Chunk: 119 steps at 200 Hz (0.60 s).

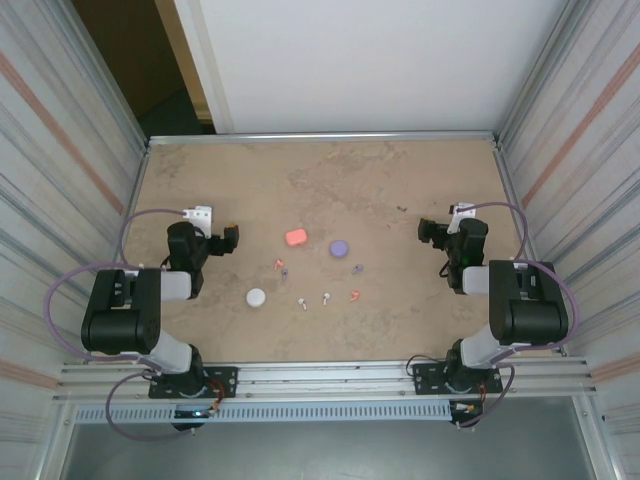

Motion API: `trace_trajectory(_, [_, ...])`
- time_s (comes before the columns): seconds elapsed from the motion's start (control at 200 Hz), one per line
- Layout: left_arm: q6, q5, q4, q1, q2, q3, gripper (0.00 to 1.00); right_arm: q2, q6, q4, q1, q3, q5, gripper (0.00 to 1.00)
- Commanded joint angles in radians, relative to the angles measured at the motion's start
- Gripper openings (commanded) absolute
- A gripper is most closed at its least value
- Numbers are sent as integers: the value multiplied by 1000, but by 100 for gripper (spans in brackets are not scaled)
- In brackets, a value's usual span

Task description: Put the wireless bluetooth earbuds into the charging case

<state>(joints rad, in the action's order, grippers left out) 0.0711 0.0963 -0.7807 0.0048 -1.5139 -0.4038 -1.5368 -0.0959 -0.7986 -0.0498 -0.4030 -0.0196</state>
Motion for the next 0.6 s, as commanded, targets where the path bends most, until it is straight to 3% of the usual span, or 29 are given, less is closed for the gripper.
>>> trace_trajectory(0.0, [1,-3,-4,-5,0,-11,99,-6,9,3,5,-7,16,99])
trace_trajectory(0.386, [18,42,-74,-5,18,35,99,0,10,-7,6,1,19,99])
trace_trajectory(0.496, [11,24,-55,-5,90,53,99,39,10,0,16,12,40,99])
trace_trajectory(0.591, [12,22,28,-6,174,46,99,119,8,113,22,-9,56,99])
